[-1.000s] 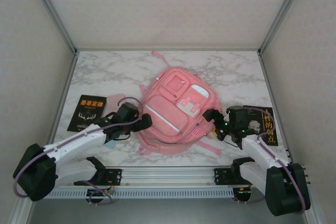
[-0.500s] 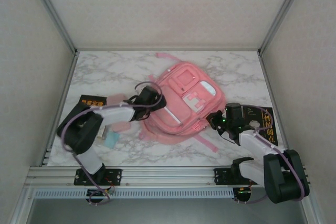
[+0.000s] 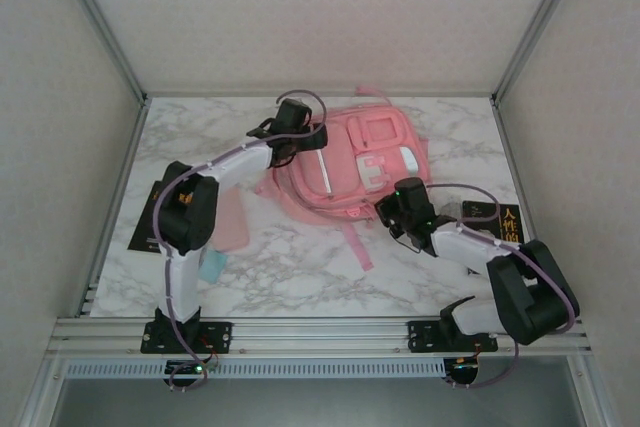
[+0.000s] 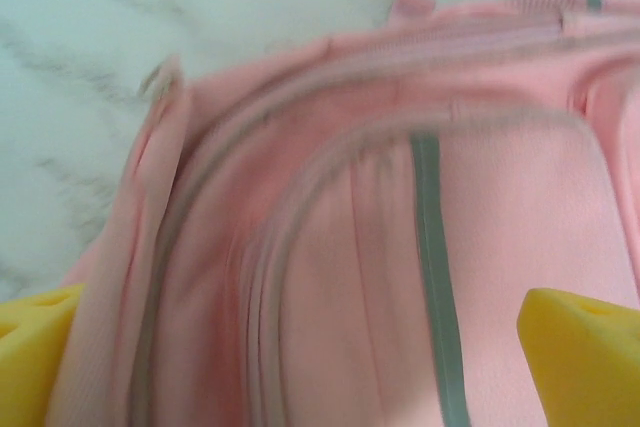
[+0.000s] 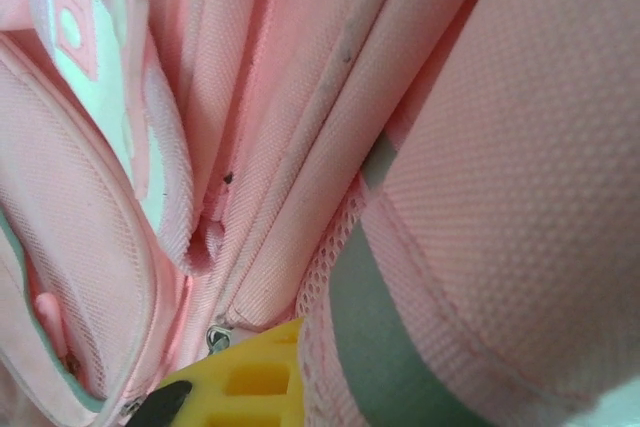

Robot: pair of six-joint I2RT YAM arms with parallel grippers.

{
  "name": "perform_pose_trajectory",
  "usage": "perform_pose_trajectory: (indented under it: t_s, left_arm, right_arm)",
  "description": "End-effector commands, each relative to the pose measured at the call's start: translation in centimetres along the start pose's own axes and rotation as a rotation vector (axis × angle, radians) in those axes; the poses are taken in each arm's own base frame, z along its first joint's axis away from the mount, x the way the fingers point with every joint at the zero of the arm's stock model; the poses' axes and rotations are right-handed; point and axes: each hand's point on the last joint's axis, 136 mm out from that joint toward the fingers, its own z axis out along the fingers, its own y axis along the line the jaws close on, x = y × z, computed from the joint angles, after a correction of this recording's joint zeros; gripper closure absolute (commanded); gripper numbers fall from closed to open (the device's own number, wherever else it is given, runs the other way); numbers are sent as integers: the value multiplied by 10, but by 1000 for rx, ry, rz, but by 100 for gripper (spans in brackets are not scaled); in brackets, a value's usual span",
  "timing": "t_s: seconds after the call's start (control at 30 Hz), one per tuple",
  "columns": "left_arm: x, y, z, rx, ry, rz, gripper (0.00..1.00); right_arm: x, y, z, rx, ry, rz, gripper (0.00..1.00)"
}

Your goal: Pack the student bag

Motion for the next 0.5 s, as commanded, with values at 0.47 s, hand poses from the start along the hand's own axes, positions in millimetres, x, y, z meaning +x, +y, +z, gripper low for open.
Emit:
perform_pose_trajectory:
  t_s: [0.47]
  left_arm:
    - [127,-40,-124,125,189,56,8]
  right_arm:
    - [0,123,49,-321,72,173,100]
